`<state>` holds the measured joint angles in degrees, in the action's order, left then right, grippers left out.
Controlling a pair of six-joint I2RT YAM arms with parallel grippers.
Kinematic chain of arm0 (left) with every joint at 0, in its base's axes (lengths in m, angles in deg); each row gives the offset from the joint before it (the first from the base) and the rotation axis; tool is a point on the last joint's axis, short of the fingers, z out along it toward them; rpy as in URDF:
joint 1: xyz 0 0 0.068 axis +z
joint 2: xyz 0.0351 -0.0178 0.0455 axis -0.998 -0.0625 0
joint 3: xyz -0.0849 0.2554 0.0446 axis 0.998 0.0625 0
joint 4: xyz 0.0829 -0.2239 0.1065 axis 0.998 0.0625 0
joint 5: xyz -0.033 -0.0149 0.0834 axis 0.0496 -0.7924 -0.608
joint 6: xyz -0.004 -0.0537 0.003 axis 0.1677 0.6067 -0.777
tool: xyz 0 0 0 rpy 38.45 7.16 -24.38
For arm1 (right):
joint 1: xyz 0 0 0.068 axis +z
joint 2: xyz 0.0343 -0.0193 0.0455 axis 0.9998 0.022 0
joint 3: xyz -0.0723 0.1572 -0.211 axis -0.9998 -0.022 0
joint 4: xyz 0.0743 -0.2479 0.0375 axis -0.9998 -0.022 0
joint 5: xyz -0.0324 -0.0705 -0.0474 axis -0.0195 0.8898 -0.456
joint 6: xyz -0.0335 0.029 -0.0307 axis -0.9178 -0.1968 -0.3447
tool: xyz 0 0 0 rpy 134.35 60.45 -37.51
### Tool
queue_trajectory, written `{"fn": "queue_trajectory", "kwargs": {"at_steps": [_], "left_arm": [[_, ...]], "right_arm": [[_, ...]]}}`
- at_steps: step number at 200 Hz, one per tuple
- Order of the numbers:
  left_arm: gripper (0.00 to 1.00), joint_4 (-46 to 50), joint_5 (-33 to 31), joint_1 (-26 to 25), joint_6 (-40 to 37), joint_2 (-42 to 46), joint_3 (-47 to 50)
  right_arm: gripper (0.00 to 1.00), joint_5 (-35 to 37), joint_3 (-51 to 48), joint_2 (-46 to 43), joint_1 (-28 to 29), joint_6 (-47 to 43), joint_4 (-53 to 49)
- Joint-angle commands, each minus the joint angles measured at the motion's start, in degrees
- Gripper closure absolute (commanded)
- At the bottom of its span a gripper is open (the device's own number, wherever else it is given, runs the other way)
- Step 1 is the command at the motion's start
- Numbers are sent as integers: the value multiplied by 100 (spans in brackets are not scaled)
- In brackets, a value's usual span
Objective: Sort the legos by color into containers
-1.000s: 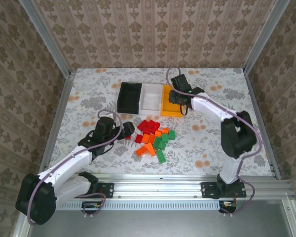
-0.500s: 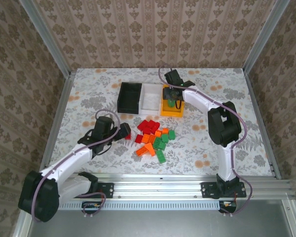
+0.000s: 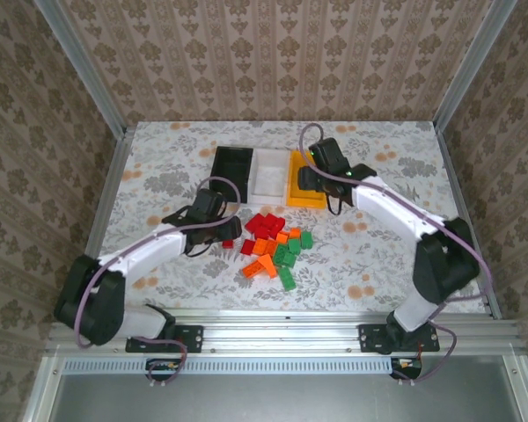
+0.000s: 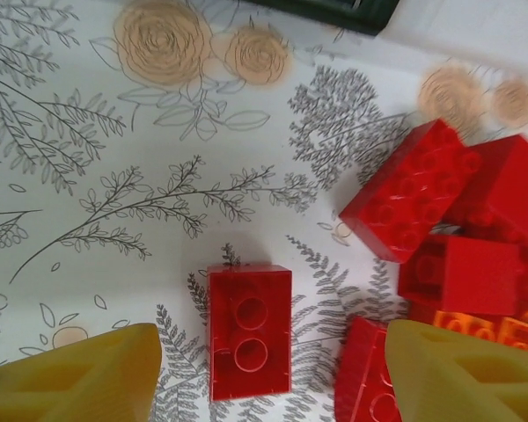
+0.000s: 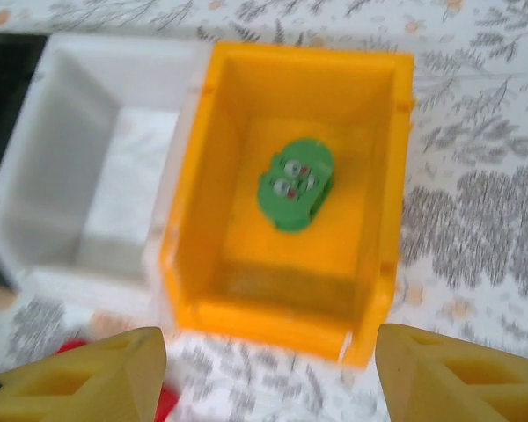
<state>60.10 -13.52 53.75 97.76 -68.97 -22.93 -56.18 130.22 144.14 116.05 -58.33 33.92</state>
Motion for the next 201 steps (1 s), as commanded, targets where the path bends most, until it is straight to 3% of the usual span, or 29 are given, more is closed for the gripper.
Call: {"fn": "queue_trajectory", "kwargs": {"at_steps": [1,48,66,143,201], "left_arm": [[31,373,-395,-91,-342,-401,-129],[45,167,-270,-151,-414,-927,-227],[55,62,-266,-169,-439,-982,-200],[64,193,-342,-196,-654,-1091,-547],[66,597,-557,66,-1139,-1282,-2067]], "right_arm": [[35,-291,-802,-436,58,429,261],[35,-375,-1941,-1299,189,548,239],[35,-280,-2156,-1443,195,536,195],[35,-257,-2349,-1749,187,522,139],[35,-473,-2688,-1711,185,707,474]]}}
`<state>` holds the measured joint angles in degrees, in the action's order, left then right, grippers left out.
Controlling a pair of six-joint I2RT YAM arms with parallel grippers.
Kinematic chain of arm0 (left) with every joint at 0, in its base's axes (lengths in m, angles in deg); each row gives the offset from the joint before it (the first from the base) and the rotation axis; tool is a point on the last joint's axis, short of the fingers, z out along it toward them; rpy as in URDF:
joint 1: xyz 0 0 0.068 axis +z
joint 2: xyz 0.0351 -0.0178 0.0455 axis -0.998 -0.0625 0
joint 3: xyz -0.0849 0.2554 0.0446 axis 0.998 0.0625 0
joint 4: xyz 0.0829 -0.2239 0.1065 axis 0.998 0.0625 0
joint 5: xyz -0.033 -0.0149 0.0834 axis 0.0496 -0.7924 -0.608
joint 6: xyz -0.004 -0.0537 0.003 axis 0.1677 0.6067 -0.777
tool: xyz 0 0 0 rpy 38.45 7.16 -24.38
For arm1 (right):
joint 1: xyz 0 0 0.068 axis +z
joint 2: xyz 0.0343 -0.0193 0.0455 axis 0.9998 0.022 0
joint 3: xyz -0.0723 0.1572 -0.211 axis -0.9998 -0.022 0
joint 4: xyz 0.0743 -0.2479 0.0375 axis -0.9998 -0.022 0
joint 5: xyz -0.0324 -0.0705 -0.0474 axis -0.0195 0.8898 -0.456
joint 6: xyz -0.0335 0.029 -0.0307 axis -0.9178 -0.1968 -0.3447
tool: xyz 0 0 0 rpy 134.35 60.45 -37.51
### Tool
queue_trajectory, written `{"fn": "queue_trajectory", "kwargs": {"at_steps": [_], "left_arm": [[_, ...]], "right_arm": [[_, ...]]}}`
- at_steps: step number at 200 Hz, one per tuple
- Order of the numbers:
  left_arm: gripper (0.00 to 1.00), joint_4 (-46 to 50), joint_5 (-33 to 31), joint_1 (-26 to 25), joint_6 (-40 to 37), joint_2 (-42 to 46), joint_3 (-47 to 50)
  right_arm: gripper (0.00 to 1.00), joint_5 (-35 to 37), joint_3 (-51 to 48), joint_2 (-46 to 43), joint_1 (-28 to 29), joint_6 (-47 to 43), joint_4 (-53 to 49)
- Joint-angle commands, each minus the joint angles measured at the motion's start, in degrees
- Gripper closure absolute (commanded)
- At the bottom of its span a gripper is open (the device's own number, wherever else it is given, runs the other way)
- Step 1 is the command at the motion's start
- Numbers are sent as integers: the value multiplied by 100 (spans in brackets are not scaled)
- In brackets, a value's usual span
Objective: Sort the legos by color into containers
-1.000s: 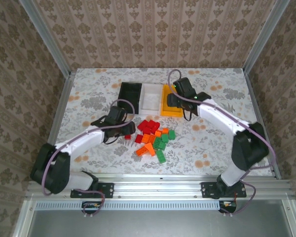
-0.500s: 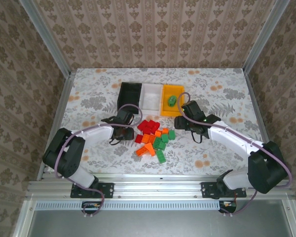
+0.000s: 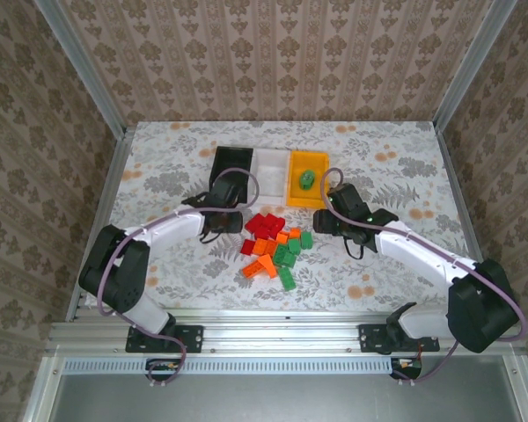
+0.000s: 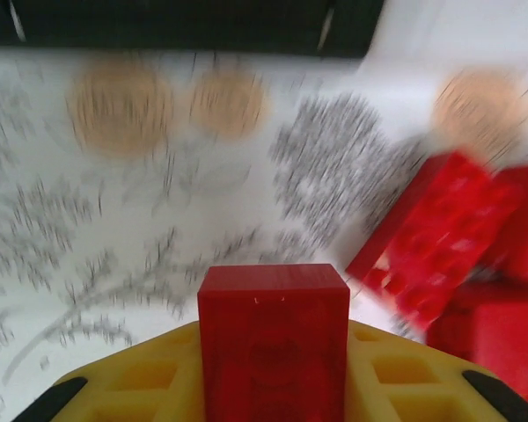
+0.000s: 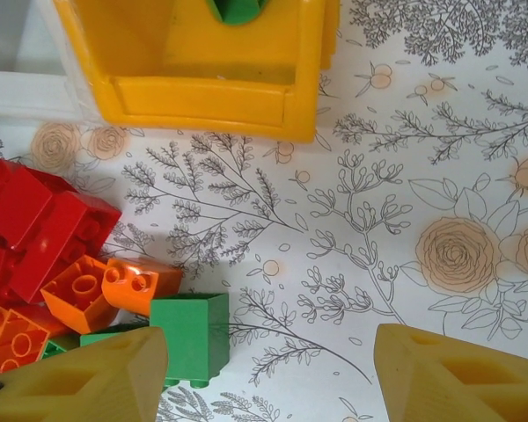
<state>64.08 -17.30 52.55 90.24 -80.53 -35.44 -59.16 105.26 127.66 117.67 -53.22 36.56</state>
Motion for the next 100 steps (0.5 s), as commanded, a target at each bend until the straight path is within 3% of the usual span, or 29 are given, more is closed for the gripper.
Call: {"fn": "queue_trajectory", "kwargs": {"at_steps": [1,53,71,100], "left_arm": [[66,206,-177,191,-394,-146,-859],[67,986,15,745,-831,-2237,-3797],[67,1111,273,1057,-751,-2780,-4393],[61,1199,560,1137,-725,-3275,-4980]], "right_arm": [[35,-178,-200,-57,24,204,215],[35,-418,-555,-103,25,432,468],[35,-457,-613,-185,26,426,444],[35,-433,-680,-310,25,371,379]]}}
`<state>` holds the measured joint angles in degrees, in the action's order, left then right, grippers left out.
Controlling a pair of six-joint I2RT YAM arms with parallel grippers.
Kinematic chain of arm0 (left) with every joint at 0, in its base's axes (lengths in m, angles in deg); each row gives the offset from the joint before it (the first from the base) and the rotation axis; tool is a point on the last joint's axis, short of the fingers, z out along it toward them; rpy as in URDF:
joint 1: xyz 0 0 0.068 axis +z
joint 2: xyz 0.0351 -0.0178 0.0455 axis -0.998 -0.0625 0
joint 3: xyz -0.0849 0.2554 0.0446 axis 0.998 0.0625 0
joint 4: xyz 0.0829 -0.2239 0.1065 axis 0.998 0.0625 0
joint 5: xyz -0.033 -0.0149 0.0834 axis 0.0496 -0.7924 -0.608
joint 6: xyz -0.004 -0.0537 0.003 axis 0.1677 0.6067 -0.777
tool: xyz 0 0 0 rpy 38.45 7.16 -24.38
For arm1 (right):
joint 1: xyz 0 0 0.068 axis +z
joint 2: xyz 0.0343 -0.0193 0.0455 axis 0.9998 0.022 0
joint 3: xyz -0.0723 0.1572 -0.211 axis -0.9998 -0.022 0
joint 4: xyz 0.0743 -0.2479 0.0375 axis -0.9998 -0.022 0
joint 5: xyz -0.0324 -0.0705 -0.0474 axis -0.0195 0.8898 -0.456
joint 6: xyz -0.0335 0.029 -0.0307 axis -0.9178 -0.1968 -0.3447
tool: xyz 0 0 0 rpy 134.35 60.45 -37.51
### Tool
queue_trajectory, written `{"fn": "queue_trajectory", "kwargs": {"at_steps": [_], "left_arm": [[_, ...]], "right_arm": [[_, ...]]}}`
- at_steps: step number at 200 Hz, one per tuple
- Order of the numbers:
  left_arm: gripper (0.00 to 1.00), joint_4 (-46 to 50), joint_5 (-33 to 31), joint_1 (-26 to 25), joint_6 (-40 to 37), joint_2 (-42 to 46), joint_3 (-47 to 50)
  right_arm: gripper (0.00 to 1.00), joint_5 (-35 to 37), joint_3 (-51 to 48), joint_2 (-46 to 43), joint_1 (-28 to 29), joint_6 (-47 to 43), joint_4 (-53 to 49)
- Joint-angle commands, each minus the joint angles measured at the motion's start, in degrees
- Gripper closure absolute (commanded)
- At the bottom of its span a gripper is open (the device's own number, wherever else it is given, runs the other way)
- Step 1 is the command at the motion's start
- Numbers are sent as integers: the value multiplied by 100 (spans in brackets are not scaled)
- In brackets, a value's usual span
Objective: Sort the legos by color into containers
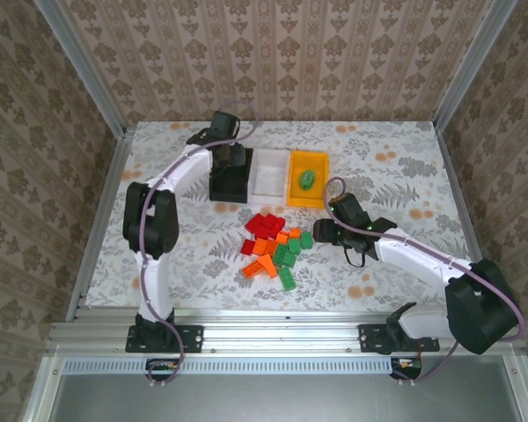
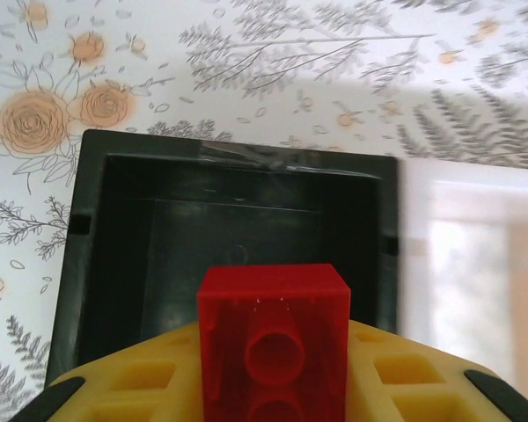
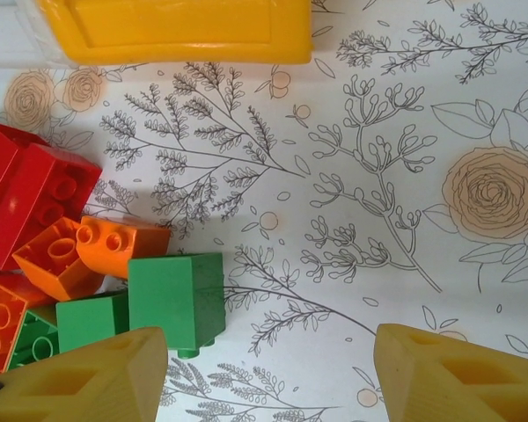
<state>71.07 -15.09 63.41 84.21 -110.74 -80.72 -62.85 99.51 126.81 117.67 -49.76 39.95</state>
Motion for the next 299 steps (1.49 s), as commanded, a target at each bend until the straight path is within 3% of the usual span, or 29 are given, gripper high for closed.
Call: {"fn": "queue_trajectory", "kwargs": {"at_steps": [1,19,44,75,99,145,178,229,254,274,299], "left_arm": [[61,503,336,50,-122,-265,-460],[55,542,405,46,-122,-371,-649],[39,529,500,23,-132,-250,-680],[34,379,700,-168,-203,484,-224],[27,-418,954,-404,24,1580,1118],[13,-2589,1303,-676,1239,3725,4955],[10,-2879,1284,-743,1636,4528,6361],[8,-2678,1239,-817,1729,5404,6753],[8,-2651,1231,-871,1744,5499,6787],[8,-2655,1227,-937,1802,5589,6868],[7,-2629,1146,-978,1812,5771,6975]], "right_arm": [[35,-65,-107,-223,25,25,31],[35,-32,-150,-271,25,8,-10],[35,37,-218,-402,31,-10,-85],[35,85,-305,-623,38,-19,-147],[35,5,-241,-419,62,-50,-62],[34,-330,351,824,349,-176,100],[34,-375,711,1411,693,-316,43],[33,-26,692,1690,746,-229,182],[40,199,1007,2140,728,-273,98],[52,358,1087,2214,723,-299,34],[54,428,1022,2093,723,-291,-16]]}}
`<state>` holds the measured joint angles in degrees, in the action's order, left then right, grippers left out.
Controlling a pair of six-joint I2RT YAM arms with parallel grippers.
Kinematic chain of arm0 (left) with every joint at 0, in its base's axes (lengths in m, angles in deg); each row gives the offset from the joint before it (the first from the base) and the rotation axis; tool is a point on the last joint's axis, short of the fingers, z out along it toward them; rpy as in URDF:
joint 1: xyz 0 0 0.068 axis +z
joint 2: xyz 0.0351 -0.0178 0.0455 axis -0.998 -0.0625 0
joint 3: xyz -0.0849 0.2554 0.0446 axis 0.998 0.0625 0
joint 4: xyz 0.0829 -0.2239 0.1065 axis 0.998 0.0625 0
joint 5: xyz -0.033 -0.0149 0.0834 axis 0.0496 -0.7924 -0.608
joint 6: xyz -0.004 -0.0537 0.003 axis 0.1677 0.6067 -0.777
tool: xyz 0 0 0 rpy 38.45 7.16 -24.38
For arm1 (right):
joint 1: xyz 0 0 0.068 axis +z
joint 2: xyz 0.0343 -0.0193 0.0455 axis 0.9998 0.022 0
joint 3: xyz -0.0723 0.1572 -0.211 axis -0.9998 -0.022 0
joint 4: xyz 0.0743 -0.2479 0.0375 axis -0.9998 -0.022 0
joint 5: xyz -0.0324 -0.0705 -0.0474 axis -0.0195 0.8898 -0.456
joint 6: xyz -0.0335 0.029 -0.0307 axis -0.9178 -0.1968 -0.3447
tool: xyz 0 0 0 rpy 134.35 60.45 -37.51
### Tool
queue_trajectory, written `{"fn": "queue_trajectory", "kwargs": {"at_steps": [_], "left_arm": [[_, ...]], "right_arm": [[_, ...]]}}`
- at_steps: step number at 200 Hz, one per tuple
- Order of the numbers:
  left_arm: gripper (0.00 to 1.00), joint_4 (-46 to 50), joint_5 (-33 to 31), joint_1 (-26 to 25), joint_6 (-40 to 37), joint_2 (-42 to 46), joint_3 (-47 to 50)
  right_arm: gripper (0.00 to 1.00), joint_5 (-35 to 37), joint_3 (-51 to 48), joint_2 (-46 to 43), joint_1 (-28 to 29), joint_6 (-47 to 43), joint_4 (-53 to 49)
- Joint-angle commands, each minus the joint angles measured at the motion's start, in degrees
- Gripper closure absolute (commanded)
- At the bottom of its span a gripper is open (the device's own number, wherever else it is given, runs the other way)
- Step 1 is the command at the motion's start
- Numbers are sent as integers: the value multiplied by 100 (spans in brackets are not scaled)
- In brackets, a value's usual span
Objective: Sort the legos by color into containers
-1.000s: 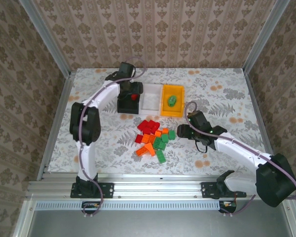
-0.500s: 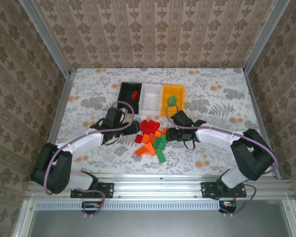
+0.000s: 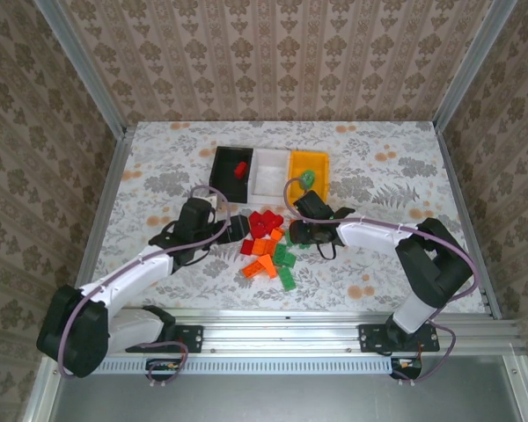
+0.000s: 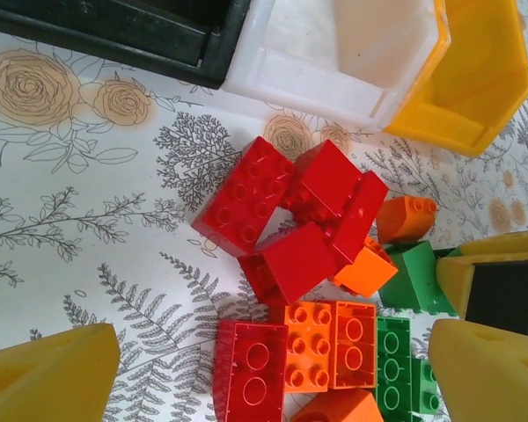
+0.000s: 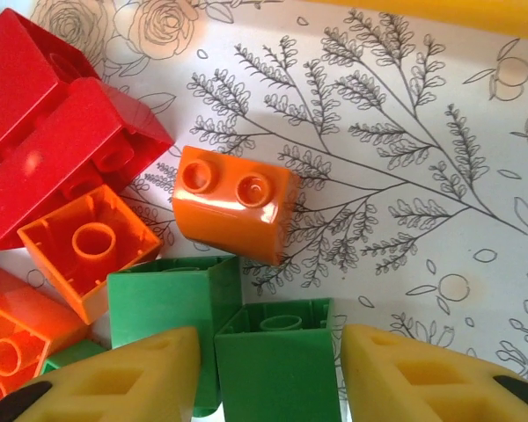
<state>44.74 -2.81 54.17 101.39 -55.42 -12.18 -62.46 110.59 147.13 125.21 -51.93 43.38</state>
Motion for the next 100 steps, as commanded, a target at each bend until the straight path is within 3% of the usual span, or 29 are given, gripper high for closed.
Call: {"fn": "queue_trajectory", "kwargs": {"at_steps": [1,100], "left_arm": [[7,8,-80,-53,94,244,121],[6,-38,29,-258,50,178,39]], "right_arm": [[54,387,-89,55,-33,-75,-362],[46,-9,-442,-729,-102,-489,-805]]}}
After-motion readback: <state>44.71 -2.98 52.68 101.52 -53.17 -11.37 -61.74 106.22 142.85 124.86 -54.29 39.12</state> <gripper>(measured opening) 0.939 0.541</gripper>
